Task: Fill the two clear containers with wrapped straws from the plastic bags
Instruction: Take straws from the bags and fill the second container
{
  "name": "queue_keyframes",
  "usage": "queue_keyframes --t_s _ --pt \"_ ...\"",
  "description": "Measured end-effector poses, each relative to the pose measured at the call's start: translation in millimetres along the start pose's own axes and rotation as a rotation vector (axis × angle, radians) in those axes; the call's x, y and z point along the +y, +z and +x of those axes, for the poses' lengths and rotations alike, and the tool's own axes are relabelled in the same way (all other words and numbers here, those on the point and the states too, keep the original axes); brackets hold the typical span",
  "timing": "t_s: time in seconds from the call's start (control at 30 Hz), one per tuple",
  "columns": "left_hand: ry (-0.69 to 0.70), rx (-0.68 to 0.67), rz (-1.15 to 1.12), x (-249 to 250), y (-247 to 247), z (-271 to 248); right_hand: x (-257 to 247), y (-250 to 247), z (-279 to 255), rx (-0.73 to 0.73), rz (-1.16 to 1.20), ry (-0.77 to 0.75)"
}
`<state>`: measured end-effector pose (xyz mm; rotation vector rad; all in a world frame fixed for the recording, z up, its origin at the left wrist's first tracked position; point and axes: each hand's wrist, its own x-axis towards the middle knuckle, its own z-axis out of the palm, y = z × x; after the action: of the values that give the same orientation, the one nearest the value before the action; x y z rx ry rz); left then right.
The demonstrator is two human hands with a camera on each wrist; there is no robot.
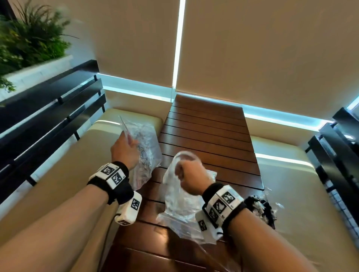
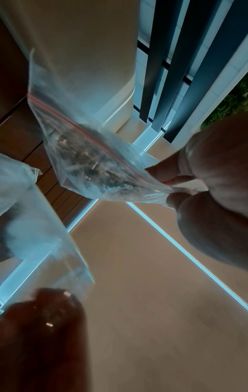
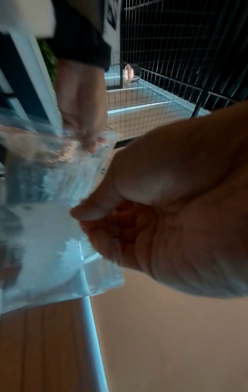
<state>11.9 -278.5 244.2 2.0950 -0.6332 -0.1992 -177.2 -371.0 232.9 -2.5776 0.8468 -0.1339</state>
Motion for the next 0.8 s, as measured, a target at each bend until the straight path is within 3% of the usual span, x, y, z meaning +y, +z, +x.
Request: queue_keyframes --t_s 0.1,0.17,0.5,0.67,0.8 --pt "0.007 -0.016 0.002 -0.7 -0.5 -2.1 -0.9 34.6 -14.6 -0.188 -0.082 -0.023" --pt "0.004 -0.027 -0.024 0.1 1.8 -5.6 4.7 48.9 -18.1 -0.225 -0.135 -0.004" --pt "0.006 -0.065 -0.058 -7.1 12.6 -12.5 45.8 29.7 10.9 -0.024 -0.209 0.116" --pt "0.038 -0.068 0.001 -12.0 8.3 -6.1 31.6 21.4 19.6 0.106 -0.006 0.077" --pt "0.11 -0.081 0.098 -10.6 9.5 -3.4 -0.6 32.9 11.4 -0.046 0.074 -0.041"
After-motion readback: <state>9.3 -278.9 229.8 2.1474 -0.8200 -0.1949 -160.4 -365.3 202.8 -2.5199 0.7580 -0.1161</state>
